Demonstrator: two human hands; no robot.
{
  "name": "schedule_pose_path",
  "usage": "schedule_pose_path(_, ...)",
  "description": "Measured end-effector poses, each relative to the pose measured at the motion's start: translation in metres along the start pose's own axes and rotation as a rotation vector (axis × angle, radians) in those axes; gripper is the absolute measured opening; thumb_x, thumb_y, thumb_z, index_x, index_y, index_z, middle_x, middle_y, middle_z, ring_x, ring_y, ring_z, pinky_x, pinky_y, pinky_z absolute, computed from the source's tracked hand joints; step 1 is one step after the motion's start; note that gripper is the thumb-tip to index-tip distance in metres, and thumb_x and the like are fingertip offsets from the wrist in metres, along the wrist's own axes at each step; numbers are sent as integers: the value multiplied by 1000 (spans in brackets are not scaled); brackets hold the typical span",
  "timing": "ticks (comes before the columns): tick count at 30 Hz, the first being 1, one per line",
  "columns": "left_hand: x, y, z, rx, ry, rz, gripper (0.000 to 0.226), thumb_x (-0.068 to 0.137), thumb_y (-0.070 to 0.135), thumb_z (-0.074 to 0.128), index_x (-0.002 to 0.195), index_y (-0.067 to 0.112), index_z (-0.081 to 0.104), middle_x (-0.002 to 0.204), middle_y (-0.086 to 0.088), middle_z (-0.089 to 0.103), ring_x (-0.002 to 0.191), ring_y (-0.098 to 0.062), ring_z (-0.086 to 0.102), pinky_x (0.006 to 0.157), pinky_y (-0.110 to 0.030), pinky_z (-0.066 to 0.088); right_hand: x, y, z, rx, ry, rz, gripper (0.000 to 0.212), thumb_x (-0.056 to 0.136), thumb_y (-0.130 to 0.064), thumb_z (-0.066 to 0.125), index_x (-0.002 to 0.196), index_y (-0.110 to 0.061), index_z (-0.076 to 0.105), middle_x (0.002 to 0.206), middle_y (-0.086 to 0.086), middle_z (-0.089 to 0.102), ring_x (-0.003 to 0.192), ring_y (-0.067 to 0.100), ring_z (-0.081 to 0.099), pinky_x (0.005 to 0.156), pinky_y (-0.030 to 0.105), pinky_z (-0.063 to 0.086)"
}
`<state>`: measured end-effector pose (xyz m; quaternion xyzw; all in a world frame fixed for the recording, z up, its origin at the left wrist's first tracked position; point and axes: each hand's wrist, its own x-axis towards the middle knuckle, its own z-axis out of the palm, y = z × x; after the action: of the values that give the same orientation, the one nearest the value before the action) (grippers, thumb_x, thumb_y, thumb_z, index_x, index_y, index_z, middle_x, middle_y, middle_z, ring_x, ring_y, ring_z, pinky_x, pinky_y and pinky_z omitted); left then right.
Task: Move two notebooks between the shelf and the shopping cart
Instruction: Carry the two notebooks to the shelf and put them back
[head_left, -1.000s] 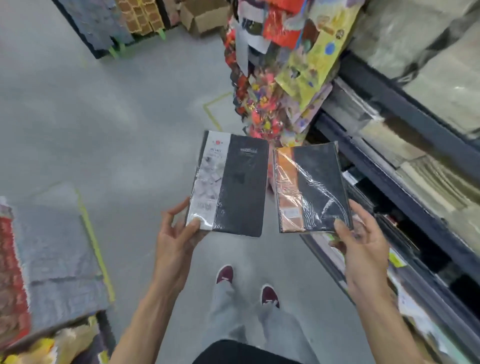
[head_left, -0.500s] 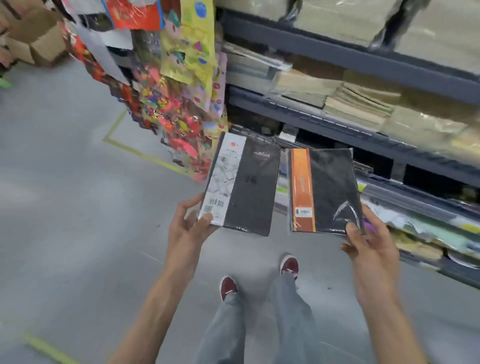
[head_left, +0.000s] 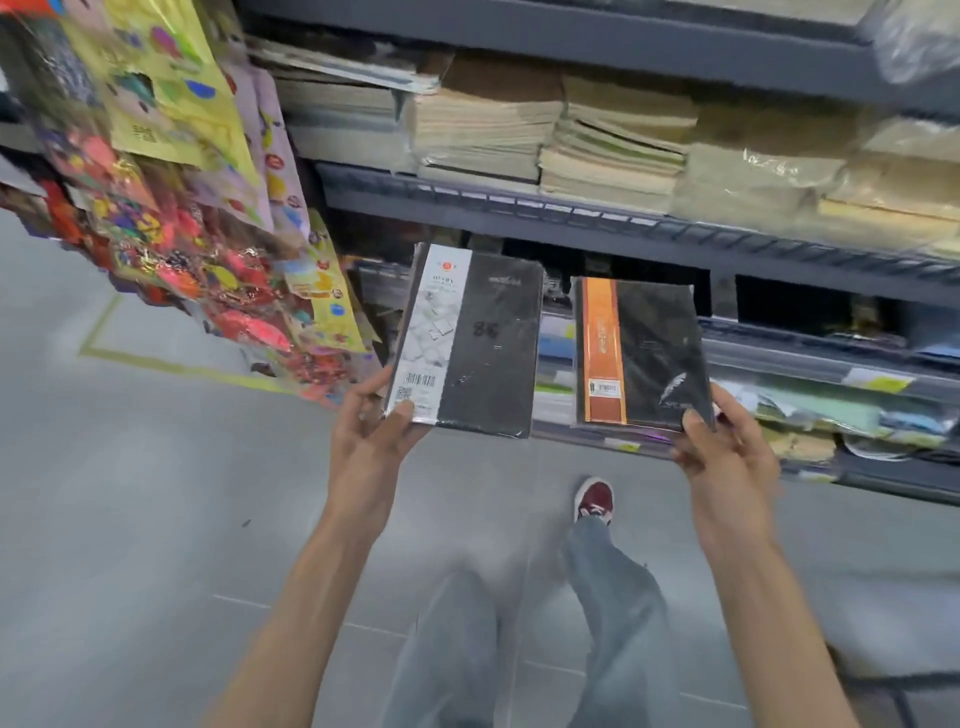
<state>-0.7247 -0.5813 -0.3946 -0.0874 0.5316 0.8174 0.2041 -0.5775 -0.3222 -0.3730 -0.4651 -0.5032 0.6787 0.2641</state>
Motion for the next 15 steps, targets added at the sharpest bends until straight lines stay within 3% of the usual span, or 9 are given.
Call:
schedule_pose_path(11,53,-31,15,47,-43,59,37,97,-6,54,132,8,54,133,-17,63,123,-35,61,89,-35,56,50,31,0,84,59,-38,40,95,-3,63,131,-20,63,73,-8,62,57,5,58,69,24,52)
schedule_pose_path(15,70,-41,28,60,-55,125,39,97,-4,55,134,7,53,129,-14,67,118,-31,65,89,-35,56,78,46,8,89,43,-66,42,95,-6,65,133,-23,62,76,2,59,61,8,59,70,24,55)
